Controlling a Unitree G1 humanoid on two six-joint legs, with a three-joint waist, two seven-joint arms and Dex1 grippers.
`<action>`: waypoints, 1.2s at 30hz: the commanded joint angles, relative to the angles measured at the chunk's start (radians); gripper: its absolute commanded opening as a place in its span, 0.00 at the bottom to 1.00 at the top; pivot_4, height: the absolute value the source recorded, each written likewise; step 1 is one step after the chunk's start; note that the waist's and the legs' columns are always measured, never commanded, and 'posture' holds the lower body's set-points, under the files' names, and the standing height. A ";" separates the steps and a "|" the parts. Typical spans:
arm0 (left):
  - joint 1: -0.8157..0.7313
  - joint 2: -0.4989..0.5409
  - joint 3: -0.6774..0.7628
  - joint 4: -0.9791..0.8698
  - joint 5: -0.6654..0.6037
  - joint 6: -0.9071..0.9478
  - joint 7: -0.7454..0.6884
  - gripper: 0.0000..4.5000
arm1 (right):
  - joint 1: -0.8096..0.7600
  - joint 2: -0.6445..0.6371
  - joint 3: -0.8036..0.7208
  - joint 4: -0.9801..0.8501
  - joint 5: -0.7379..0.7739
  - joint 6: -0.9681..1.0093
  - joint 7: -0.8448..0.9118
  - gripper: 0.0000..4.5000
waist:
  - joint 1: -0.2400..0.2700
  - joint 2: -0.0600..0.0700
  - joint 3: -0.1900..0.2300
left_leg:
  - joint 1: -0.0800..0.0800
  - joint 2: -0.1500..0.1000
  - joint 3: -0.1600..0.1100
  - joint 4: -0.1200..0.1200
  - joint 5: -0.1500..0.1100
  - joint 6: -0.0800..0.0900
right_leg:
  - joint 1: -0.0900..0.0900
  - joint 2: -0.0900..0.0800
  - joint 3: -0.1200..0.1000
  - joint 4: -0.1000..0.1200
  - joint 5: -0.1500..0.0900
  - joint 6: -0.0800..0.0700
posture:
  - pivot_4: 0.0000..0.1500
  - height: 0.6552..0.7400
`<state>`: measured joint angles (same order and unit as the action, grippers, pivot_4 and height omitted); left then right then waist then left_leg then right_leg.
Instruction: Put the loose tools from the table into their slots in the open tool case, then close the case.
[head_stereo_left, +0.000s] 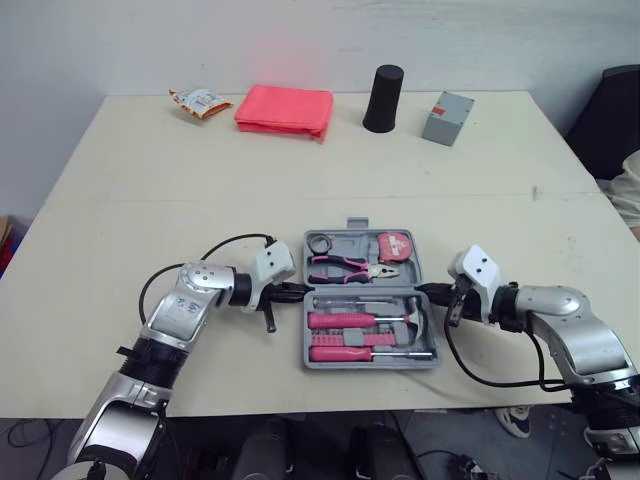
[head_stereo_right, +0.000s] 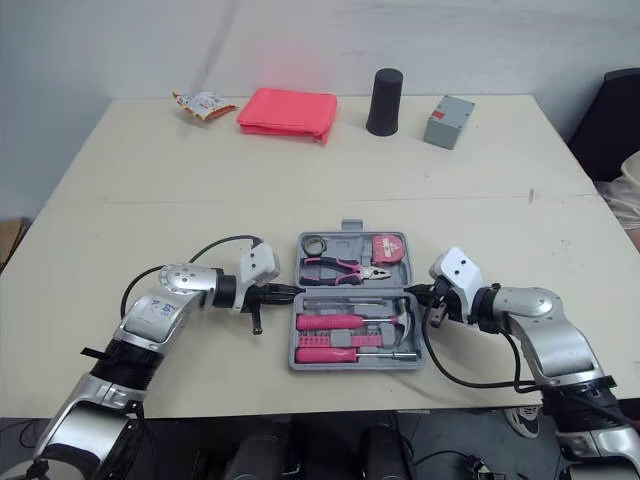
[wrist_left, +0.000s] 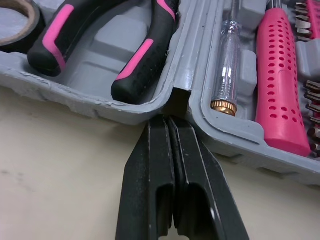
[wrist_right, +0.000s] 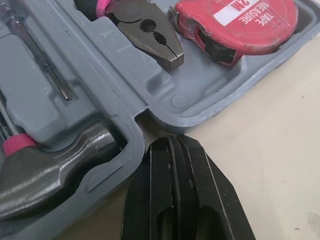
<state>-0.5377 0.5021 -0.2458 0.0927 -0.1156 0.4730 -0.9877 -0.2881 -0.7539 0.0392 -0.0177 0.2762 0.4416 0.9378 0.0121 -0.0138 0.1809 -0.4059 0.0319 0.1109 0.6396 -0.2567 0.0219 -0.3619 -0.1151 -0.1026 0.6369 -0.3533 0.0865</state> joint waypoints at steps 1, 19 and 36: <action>-0.002 -0.011 -0.014 0.004 0.017 0.013 0.030 0.00 | 0.007 0.014 -0.001 -0.080 0.033 -0.002 0.028 0.02 | 0.000 0.000 0.000 | 0.000 0.000 0.000 0.000 0.000 0.000 | 0.000 0.000 0.000 0.000 0.000 0.000 | 1.00 0.95; 0.025 0.101 0.350 -0.253 -0.259 0.645 0.162 0.48 | 0.097 -0.075 -0.253 -0.297 0.192 0.402 -0.108 0.54 | -0.012 -0.001 0.001 | 0.001 0.001 -0.004 -0.003 0.000 -0.002 | 0.001 0.000 -0.001 0.000 0.000 -0.001 | 1.00 0.95; -0.210 -0.114 0.255 -0.012 -0.240 0.804 0.441 0.98 | -0.261 0.180 -0.264 -0.158 0.274 0.884 -0.481 1.00 | -0.004 -0.001 0.001 | -0.001 -0.001 -0.004 -0.004 0.003 -0.004 | -0.001 0.000 -0.001 0.005 0.000 -0.001 | 1.00 0.95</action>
<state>-0.7359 0.3951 0.0166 0.0588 -0.3587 1.2967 -0.5606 -0.5338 -0.5695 -0.2170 -0.1753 0.5559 1.3219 0.4689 0.0077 -0.0147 0.1815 -0.4066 0.0305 0.1074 0.6355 -0.2540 0.0184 -0.3631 -0.1151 -0.1034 0.6419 -0.3536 0.0860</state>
